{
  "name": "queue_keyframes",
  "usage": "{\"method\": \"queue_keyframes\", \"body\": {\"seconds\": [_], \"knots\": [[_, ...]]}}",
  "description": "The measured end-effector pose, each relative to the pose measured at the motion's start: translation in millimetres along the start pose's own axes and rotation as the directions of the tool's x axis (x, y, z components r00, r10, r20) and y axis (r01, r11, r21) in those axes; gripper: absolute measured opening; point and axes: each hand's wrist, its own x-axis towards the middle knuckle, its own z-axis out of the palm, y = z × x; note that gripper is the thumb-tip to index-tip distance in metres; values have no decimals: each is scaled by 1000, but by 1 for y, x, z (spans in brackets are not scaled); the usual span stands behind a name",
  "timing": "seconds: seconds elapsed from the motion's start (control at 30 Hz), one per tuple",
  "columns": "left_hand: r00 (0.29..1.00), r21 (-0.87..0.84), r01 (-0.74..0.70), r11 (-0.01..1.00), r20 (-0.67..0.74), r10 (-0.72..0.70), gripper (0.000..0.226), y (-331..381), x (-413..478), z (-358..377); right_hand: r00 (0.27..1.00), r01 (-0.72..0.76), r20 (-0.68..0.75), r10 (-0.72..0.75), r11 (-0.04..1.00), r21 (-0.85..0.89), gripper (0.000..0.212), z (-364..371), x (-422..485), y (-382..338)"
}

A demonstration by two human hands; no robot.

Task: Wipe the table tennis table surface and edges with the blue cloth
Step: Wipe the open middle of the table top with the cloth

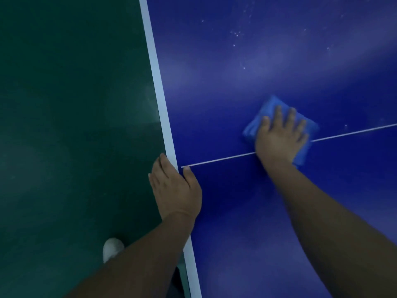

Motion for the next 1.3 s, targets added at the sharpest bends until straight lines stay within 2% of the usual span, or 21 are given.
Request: {"method": "queue_keyframes", "body": {"seconds": [0.07,0.13,0.2,0.27,0.3,0.33,0.37,0.43,0.5,0.57,0.6,0.67,0.73,0.8,0.87,0.93,1.0,1.07,1.17,1.23,1.3], "knots": [[1000,24,-4,1000,-15,5,65,-3,1,5,978,-206,5,206,976,66,62,-2,15,-2],[1000,47,-12,999,-24,13,67,-5,2,7,971,-236,-8,237,967,94,62,4,8,-39],[999,79,-19,997,-31,21,71,-3,2,6,999,48,1,-48,997,61,62,14,-16,-81],[999,86,-18,996,-41,22,71,-1,1,6,894,444,68,-444,896,7,62,22,-34,-98],[999,83,-18,996,-43,22,71,0,2,6,835,546,91,-542,838,-18,62,19,-25,-92],[999,82,-18,996,-42,22,71,-1,2,6,828,560,70,-556,827,-46,60,15,-6,-78],[999,83,-18,996,-37,22,72,-1,1,6,875,484,27,-483,871,-90,59,10,16,-57],[999,77,-28,997,-25,30,73,-1,-1,6,986,157,-37,-161,983,-91,59,-3,58,-13],[999,63,-26,998,-24,27,75,0,0,7,988,-146,-41,147,989,23,61,-10,82,1],[1000,76,-19,997,-18,20,76,-2,1,7,967,-243,-67,248,968,67,61,-4,71,-33],[1000,82,-23,996,-15,24,75,-3,2,7,981,-176,-71,181,982,71,60,1,56,-61],[1000,95,-27,995,-9,28,74,-2,2,7,987,156,-37,-155,987,43,61,16,13,-117],[1000,98,-17,995,-11,18,75,-1,1,7,839,540,71,-539,842,11,63,26,-23,-148],[1000,92,-14,996,-20,16,74,0,2,7,732,677,100,-674,736,0,61,21,-6,-137],[1000,90,-9,996,-22,11,73,-1,2,7,841,539,20,-540,835,-111,58,11,39,-94],[1000,90,-5,996,-22,7,72,0,2,7,977,203,-43,-209,974,-101,61,-3,86,-49],[1000,108,-9,994,-24,12,72,0,2,7,993,-110,-31,111,994,16,64,-10,109,-37],[999,120,-18,993,-31,22,72,0,2,6,986,-161,-39,163,986,53,64,-5,102,-69],[999,141,-32,989,-37,37,73,-1,3,6,968,251,-5,-251,968,6,64,12,54,-136],[998,141,-48,989,-36,54,73,0,3,7,804,592,81,-589,805,-20,66,20,23,-154],[998,137,-55,989,-36,61,74,0,3,7,686,726,107,-720,686,-40,64,16,34,-137]]}}
